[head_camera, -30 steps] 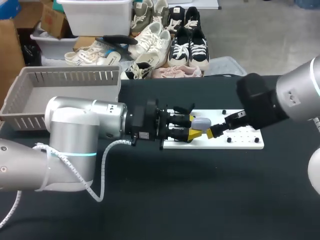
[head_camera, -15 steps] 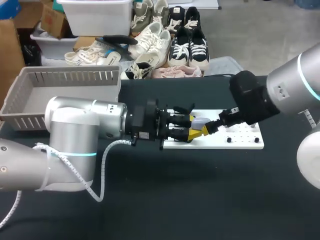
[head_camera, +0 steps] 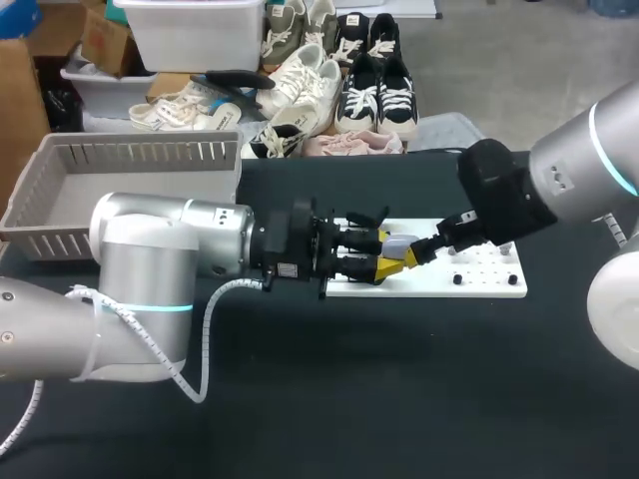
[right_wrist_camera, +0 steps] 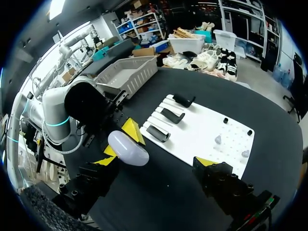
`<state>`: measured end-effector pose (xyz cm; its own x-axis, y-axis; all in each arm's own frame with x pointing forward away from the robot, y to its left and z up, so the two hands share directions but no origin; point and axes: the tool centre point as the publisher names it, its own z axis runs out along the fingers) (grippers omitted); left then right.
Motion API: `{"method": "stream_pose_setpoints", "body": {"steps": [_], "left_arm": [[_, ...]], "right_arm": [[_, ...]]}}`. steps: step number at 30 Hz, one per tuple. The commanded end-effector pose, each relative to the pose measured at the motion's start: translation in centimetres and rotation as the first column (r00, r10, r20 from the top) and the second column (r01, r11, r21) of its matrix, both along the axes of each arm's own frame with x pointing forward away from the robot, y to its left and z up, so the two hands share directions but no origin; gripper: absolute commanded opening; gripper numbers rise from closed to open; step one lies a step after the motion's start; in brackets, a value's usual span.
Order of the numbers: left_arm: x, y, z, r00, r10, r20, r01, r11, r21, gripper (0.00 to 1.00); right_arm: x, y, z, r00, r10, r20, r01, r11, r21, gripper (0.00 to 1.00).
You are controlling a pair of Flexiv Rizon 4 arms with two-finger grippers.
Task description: Pick up each earbud case from the left stands, insert the matching earbuds, close the lid, and place the case in the box.
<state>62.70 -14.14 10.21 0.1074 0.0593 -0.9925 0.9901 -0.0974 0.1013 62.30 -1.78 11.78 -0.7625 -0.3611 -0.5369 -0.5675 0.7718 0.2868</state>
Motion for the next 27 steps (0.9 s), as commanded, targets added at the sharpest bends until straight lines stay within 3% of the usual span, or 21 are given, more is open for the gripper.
{"method": "stream_pose_setpoints", "body": {"steps": [1,14,27], "left_arm": [[-0.1,-0.1,0.0,1.0,0.005,0.001,-0.005,1.0,-0.001,0.0],[-0.1,-0.1,0.0,1.0,0.005,0.001,-0.005,1.0,-0.001,0.0],[-0.1,-0.1,0.0,1.0,0.005,0.001,-0.005,1.0,-0.001,0.0]], "right_arm": [[0.1,0.1,0.0,1.0,-0.006,0.0,0.006,1.0,-0.006,1.0],[0.3,0.0,0.1,1.0,-0.013,0.002,0.013,1.0,-0.004,1.0],[1.2,-0.4,2.0,0.998,-0.039,0.052,0.039,0.999,0.001,1.0]]}}
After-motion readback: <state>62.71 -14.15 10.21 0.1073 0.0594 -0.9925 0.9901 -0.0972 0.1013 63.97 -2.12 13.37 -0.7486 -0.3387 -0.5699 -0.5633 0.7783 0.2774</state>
